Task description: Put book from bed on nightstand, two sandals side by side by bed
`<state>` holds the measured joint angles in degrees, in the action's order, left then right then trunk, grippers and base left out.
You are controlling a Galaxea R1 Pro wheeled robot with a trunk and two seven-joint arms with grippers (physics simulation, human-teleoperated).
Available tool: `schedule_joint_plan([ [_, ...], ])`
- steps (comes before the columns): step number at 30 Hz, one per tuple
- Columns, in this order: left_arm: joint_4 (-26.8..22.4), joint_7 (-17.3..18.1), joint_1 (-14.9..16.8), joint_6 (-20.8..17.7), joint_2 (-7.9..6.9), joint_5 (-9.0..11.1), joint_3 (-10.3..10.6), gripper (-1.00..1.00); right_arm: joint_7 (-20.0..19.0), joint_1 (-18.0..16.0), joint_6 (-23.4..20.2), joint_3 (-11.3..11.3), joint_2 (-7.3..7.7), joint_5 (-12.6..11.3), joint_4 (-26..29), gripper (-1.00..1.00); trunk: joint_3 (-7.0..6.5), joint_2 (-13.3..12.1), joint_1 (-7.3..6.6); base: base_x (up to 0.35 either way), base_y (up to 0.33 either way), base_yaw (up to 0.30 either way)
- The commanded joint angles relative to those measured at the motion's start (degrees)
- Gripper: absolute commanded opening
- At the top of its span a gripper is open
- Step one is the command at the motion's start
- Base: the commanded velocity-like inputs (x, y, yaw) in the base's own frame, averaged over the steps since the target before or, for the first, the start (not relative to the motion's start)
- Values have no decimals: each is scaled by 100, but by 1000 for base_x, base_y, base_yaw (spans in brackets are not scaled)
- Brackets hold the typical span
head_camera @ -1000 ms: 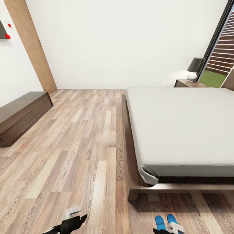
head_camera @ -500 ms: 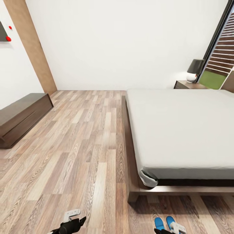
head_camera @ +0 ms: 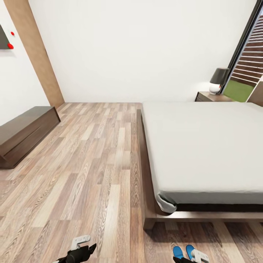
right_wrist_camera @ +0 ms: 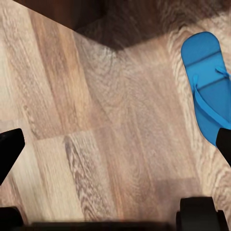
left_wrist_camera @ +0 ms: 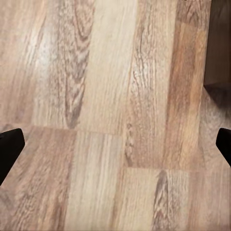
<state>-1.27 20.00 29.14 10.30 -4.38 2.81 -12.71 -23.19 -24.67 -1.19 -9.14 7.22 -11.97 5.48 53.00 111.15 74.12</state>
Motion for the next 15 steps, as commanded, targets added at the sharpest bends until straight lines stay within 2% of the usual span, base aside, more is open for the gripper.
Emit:
schedule_joint_plan([
  [1, 9, 30, 4, 7, 0, 30, -12, 100, -27, -3, -13, -26, 0, -30, -4, 100, -14, -40, -23, 0, 0, 0],
  [15, 12, 30, 4, 7, 7, 28, -5, 100, -27, -3, -13, -25, -1, -30, -4, 100, -266, -601, -331, 0, 0, 0],
])
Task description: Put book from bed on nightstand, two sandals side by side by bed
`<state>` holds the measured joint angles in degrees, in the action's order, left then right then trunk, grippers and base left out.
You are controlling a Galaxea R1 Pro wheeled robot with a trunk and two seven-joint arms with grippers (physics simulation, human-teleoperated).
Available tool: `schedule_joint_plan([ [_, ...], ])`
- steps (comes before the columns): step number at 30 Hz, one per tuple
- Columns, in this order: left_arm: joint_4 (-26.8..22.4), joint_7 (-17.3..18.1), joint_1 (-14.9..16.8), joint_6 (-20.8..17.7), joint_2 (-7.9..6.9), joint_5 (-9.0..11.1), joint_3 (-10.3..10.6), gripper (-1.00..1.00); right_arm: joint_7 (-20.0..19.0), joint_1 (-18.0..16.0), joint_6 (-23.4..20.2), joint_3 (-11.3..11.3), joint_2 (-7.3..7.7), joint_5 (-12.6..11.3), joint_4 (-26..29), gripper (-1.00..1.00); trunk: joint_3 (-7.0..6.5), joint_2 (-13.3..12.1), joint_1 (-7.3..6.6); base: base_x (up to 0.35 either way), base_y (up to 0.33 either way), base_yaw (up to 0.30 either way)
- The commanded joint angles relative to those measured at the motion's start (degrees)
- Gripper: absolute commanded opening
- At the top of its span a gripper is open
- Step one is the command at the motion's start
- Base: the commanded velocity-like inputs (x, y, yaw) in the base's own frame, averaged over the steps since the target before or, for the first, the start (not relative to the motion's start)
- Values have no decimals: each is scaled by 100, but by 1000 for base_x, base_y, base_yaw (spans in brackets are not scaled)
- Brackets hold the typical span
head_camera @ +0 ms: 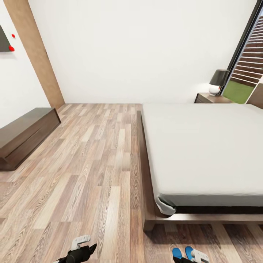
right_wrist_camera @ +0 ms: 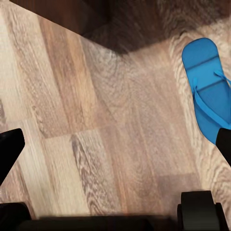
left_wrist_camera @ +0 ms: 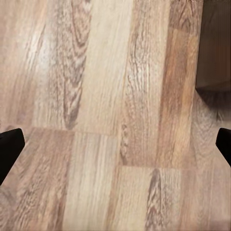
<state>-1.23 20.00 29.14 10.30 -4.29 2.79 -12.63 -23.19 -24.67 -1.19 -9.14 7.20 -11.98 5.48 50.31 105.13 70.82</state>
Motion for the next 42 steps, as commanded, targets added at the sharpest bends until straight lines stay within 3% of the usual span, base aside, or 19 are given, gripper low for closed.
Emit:
schedule_joint_plan([
  [1, 8, 30, 4, 7, -2, 29, -13, 100, -28, -3, -13, -26, 1, -30, -4, 100, -14, -40, -23, 0, 0, 0],
  [27, 8, 30, 4, 7, -1, 30, -12, 100, -28, -3, -13, -26, 1, -32, -4, 100, -481, -1082, -594, 0, 0, 0],
  [42, 8, 30, 1, 7, -1, 32, -13, 100, -28, -3, -13, -18, -4, -26, -4, 100, -481, -1082, -594, 0, 0, -54],
])
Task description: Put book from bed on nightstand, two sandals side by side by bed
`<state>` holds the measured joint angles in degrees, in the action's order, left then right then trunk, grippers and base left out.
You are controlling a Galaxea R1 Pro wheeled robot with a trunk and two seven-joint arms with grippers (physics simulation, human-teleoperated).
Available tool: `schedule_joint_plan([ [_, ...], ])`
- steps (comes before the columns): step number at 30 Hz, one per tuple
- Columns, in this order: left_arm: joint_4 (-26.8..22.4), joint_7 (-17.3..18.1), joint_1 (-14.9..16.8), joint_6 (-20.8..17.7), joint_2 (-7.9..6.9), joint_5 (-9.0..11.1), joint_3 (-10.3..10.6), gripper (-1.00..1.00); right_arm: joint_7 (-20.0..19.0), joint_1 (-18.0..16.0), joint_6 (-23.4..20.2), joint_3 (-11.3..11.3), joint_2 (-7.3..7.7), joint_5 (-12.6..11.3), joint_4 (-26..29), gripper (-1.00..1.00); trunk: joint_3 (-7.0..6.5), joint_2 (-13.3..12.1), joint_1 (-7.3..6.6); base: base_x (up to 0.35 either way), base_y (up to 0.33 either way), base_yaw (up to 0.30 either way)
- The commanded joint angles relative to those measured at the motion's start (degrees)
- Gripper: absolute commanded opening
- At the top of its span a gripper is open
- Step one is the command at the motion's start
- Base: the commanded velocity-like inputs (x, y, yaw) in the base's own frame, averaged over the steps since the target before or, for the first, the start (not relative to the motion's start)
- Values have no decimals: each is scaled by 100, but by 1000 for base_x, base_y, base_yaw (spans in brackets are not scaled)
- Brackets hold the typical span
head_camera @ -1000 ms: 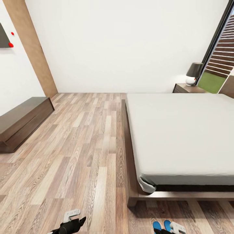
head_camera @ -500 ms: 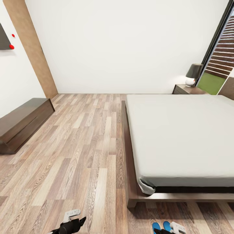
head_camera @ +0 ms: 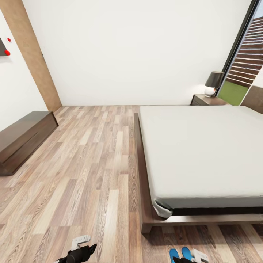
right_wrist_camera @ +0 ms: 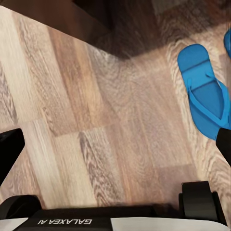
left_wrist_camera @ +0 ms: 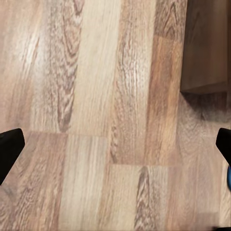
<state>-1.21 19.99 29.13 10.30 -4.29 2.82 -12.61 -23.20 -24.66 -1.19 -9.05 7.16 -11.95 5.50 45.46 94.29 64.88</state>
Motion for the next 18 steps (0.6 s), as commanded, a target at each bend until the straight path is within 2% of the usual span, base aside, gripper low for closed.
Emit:
schedule_joint_plan([
  [1, 7, 31, 2, 7, -2, 31, -14, 100, -27, -4, -13, -27, 0, -28, -5, 100, 4, 2, -1, 0, 0, -247],
  [18, 7, 31, -2, 7, -2, 32, -13, 100, -27, -4, -13, -26, -4, -27, -5, 100, 4, 2, -1, 0, 0, -292],
])
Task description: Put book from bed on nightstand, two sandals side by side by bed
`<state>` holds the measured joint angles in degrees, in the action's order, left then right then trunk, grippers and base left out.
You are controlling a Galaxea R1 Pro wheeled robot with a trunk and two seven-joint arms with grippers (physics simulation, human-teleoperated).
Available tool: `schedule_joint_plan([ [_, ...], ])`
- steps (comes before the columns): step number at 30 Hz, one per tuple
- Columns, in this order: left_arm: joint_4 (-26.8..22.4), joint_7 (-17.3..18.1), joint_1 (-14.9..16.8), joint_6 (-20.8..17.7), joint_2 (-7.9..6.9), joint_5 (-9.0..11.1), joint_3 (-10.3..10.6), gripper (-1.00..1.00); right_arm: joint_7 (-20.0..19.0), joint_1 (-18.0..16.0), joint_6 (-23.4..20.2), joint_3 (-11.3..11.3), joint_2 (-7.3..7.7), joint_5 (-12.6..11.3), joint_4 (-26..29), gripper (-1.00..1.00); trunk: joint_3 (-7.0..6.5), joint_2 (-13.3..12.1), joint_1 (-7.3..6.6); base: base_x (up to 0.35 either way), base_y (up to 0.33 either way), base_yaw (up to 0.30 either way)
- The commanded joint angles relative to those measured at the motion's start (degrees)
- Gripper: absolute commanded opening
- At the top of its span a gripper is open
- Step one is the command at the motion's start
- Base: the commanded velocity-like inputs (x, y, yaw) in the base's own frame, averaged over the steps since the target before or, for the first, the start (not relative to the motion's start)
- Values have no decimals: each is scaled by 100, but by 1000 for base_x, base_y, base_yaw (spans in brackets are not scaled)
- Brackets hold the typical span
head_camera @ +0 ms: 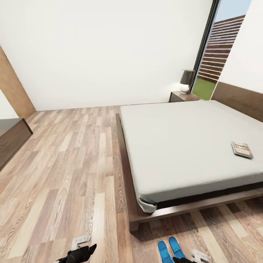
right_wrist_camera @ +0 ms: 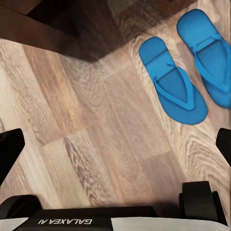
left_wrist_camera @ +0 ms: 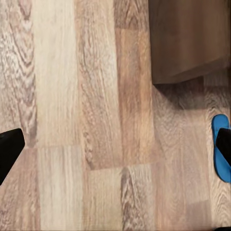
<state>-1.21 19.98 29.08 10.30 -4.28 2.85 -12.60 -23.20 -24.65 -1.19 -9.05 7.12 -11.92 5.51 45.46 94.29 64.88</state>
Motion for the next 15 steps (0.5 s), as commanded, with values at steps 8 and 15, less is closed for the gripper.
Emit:
schedule_joint_plan([
  [8, 6, 32, 1, 7, -1, 27, -14, 100, -27, -5, -13, -26, 0, -30, -6, 100, 4, 2, -1, 0, 0, -300],
  [15, 6, 32, 1, 7, 6, 26, -14, 100, -27, -5, -13, -26, 0, -30, -6, 100, 4, 2, -1, 0, 0, -300],
])
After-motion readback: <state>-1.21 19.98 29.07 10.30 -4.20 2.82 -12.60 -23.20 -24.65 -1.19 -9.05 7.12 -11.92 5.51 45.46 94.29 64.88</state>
